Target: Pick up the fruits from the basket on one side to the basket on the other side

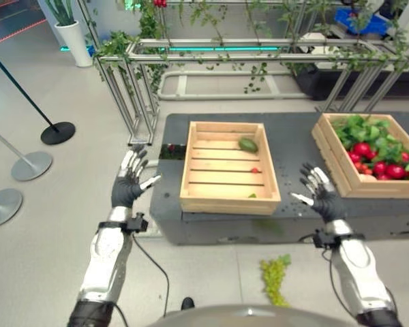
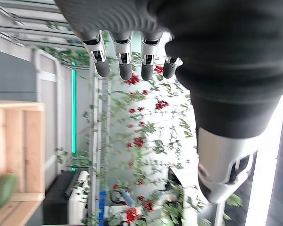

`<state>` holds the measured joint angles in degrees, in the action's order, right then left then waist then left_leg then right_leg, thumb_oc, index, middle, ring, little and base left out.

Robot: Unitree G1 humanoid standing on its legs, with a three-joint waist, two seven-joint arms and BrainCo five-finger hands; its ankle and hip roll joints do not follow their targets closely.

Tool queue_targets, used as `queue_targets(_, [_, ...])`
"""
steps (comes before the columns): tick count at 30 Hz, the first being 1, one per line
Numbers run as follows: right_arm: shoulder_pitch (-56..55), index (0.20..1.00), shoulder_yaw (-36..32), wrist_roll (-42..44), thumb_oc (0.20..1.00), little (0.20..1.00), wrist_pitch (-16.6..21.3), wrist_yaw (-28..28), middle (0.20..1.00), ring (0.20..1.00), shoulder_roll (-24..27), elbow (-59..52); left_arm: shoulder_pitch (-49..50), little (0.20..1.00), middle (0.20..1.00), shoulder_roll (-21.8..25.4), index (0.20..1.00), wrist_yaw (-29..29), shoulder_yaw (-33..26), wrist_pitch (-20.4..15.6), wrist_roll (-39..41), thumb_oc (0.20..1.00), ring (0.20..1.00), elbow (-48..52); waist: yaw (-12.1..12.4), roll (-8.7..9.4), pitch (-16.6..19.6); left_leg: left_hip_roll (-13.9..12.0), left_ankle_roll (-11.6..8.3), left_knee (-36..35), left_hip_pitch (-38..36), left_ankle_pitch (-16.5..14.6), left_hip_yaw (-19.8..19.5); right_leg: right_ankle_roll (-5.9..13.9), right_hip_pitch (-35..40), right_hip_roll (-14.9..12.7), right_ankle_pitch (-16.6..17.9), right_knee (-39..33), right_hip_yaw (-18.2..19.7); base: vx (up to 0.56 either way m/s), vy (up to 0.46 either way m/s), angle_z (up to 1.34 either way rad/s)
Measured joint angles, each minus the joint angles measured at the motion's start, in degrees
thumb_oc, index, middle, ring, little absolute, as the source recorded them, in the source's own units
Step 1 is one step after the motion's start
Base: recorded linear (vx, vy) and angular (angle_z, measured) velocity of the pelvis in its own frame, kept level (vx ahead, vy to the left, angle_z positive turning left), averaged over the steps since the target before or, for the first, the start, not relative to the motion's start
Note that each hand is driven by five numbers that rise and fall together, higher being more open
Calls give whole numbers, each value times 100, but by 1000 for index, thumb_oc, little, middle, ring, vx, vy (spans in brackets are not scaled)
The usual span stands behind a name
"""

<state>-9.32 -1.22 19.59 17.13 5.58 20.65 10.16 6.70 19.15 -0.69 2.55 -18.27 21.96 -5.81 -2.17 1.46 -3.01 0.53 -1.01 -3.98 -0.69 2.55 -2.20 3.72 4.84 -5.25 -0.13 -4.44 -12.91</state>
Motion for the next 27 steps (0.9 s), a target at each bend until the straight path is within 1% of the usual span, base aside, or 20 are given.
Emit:
queue_targets(1, [3,1000,16,-36,1000,1000,-4,-24,1000,1000,-2,280,10,1000,1000,6,1000,12,68,54,-32,1000,1000,-461,0,1,7,-1,0,-6,-2,0,11,0,-7,0,0,-1,10,-21,12,-3])
queue_targets(2, [17,1000,35,-111,1000,1000,9,-28,1000,1000,17,511,45,1000,1000,5,1000,3,104,13,-112,1000,1000,-840,0,7,11,-3,0,-16,-8,0,22,1,-8,2,0,0,18,-22,9,-6])
queue_targets(3, [6,1000,92,-176,1000,1000,-27,-37,1000,1000,32,850,53,1000,1000,-14,1000,1,133,77,-170,1000,1000,-1406,5,12,20,-6,0,-34,-29,0,37,2,-2,3,-1,-5,21,-26,12,-5])
queue_targets(4, [10,1000,132,-201,1000,1000,-24,-37,1000,1000,32,1048,65,1000,1000,-29,1000,3,129,69,-229,1000,1000,-1732,3,17,29,-8,0,-41,-40,0,41,5,0,1,-4,-8,23,-25,15,-7])
queue_targets(6, [-23,1000,309,-221,1000,1000,-94,-57,1000,1000,31,1797,122,1000,1000,-41,1000,24,295,177,-325,1000,1000,-2802,-4,39,31,-9,0,-77,-55,1,58,4,5,2,-3,-36,32,-17,20,-4])
queue_targets(8, [-117,1000,449,-276,1000,1000,-136,-58,1000,1000,26,2435,240,1000,1000,-46,1000,20,456,183,-566,1000,1000,-3279,1,74,44,-7,-1,-95,-59,1,60,6,16,2,-3,-67,32,0,0,0])
queue_targets(9, [-178,1000,461,-318,1000,1000,-178,-63,1000,1000,26,2531,262,1000,1000,-55,1000,20,507,189,-569,1000,1000,-3366,5,75,38,-3,-1,-97,-51,1,58,6,9,0,-4,-68,30,0,0,0])
queue_targets(10, [-185,1000,513,-344,1000,1000,-127,-72,1000,1000,17,2798,278,1000,1000,-71,1000,20,530,145,-621,1000,1000,-3530,8,74,33,-4,-1,-97,-49,1,60,6,6,-2,-3,-68,30,0,0,0])
queue_targets(11, [-63,1000,655,-436,1000,1000,-147,-121,1000,1000,-7,3348,264,1000,1000,-74,1000,28,556,154,-797,1000,1000,-3831,1,78,33,-5,0,-98,-61,0,62,7,15,-1,-4,-69,30,0,0,0])
queue_targets(12, [27,1000,741,-496,1000,1000,-148,-141,1000,1000,-7,3653,227,1000,1000,-71,1000,34,604,154,-846,1000,1000,-3994,1,77,33,-5,0,-98,-64,0,63,7,17,0,-4,-69,31,0,0,0])
queue_targets(13, [103,1000,913,-570,1000,1000,-163,-167,1000,1000,-33,4247,179,1000,1000,-75,1000,39,672,150,-1010,1000,1000,-4267,-1,74,32,-8,-1,-99,-65,0,64,7,17,0,-3,-69,32,0,0,0])
queue_targets(15, [161,1000,961,-650,1000,1000,-260,-203,1000,1000,-120,4694,160,1000,1000,-89,1000,49,751,185,-1190,1000,1000,-4537,6,69,31,-9,-5,-100,-78,-3,62,8,34,1,-5,-70,32,0,0,0])
queue_targets(16, [263,1000,1008,-719,1000,1000,-245,-247,1000,1000,-222,5331,113,1000,1000,-149,1000,62,747,162,-1258,1000,1000,-4967,2,64,34,-10,-7,-101,-98,-5,67,7,51,2,-5,-71,35,0,0,0])
queue_targets(17, [327,1000,1016,-726,1000,1000,-394,-283,1000,1000,-301,5563,17,1000,1000,-219,1000,85,748,297,-1286,1000,1000,-5230,6,60,33,-10,-10,-101,-112,-9,66,9,67,3,-9,-71,34,0,0,0])
queue_targets(18, [330,1000,1011,-744,1000,1000,-400,-290,1000,1000,-366,5903,-31,1000,1000,-289,1000,87,747,314,-1356,1000,1000,-5541,0,52,30,-12,-10,-101,-118,-9,72,8,67,1,-8,-71,39,0,0,0])
queue_targets(19, [356,1000,1013,-750,1000,1000,-445,-295,1000,1000,-402,6077,-42,1000,1000,-323,1000,85,747,364,-1385,1000,1000,-5696,1,50,30,-12,-11,-101,-126,-10,73,8,76,2,-8,-71,41,27,15,-4])
queue_targets(20, [389,1000,1013,-765,1000,1000,-519,-293,1000,1000,-444,6349,-125,1000,1000,-423,1000,71,721,416,-1388,1000,1000,-6155,-2,46,37,-15,-15,-104,-157,-18,84,6,92,2,-10,-72,59,22,9,-6])
queue_targets(21, [407,1000,1012,-765,1000,1000,-569,-293,1000,1000,-448,6441,-213,1000,1000,-474,1000,68,713,517,-1384,1000,1000,-6368,-2,39,49,-17,-23,-103,-167,-26,92,6,96,3,-10,-72,74,28,11,-8])
queue_targets(22, [378,1000,1008,-765,1000,1000,-634,-295,1000,1000,-442,6440,-146,1000,1000,-503,1000,52,718,629,-1385,1000,1000,-6383,0,36,54,-23,-25,-104,-166,-29,110,3,90,7,-9,-71,88,28,13,-12])
queue_targets(27, [371,1000,989,-818,1000,1000,-879,-289,1000,1000,-446,6610,-145,1000,1000,-537,1000,-104,678,873,-1394,1000,1000,-6702,-6,3,180,-56,-31,-107,-186,-41,186,-20,85,36,-12,-72,138,28,9,-6])
